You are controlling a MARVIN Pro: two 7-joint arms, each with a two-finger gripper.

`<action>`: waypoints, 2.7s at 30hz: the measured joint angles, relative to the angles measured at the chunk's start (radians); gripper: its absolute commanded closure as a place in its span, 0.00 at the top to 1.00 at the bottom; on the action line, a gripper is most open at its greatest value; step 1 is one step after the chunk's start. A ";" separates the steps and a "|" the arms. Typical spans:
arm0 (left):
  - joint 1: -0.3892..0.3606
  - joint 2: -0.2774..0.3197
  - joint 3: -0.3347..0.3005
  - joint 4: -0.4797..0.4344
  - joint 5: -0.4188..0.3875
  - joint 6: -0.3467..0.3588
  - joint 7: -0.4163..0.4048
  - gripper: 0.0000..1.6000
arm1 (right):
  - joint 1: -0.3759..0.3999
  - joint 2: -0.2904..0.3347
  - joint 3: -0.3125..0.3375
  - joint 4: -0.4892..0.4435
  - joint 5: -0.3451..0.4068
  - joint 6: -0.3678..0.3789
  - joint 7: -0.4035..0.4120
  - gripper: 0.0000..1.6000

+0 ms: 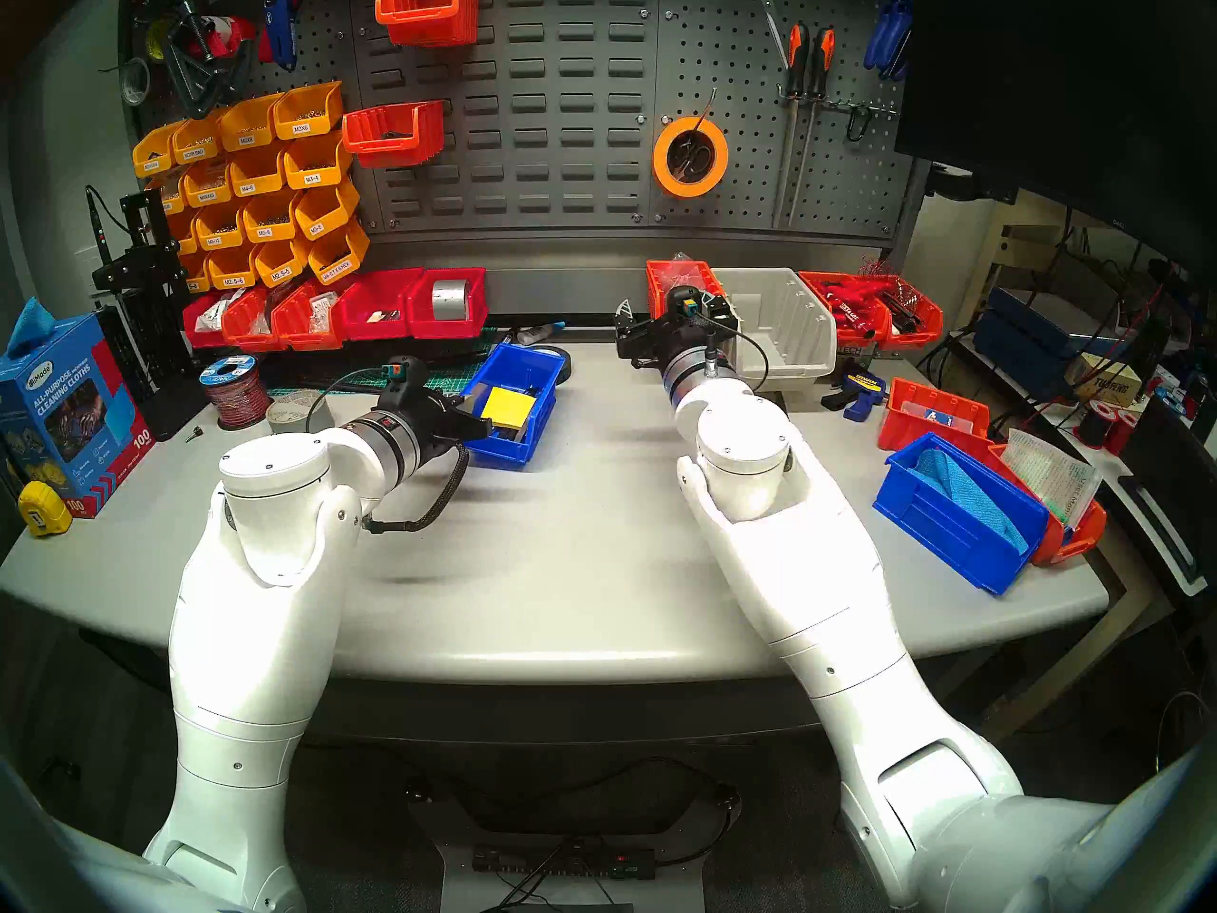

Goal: Hang all the unorganized tool boxes onto the wall

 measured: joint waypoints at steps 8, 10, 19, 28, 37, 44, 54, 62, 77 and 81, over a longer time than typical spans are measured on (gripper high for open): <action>-0.023 -0.020 0.017 -0.016 -0.010 0.035 0.019 0.00 | 0.000 0.000 0.000 0.000 0.000 0.000 0.000 1.00; -0.029 -0.025 0.021 -0.017 -0.012 0.039 0.023 0.00 | 0.000 0.000 0.000 0.000 0.000 0.000 0.000 1.00; -0.071 -0.045 0.019 -0.018 -0.022 0.043 0.048 0.00 | 0.000 0.000 0.000 0.000 0.000 0.000 0.000 1.00; -0.131 -0.067 0.028 -0.004 -0.026 0.048 0.079 0.00 | 0.000 0.000 0.000 0.000 0.000 0.000 0.000 1.00; -0.189 -0.102 0.071 0.028 -0.026 0.048 0.114 0.00 | 0.000 0.000 0.000 0.000 0.000 0.000 0.000 1.00; -0.238 -0.137 0.092 0.096 -0.026 0.045 0.151 0.00 | 0.000 0.000 0.000 0.000 0.000 0.000 0.000 1.00; -0.310 -0.208 0.076 0.202 -0.042 0.038 0.212 0.00 | 0.000 0.000 0.000 0.000 0.000 0.000 0.000 1.00; -0.350 -0.260 0.066 0.259 -0.055 0.022 0.259 0.00 | 0.000 0.000 0.000 0.000 0.000 0.000 0.000 1.00; -0.410 -0.332 0.079 0.288 -0.076 0.002 0.322 0.00 | 0.000 0.000 0.000 0.000 0.000 0.000 0.000 1.00; -0.426 -0.344 0.082 0.300 -0.079 -0.003 0.333 0.00 | 0.000 0.000 0.000 0.000 0.000 0.000 0.000 1.00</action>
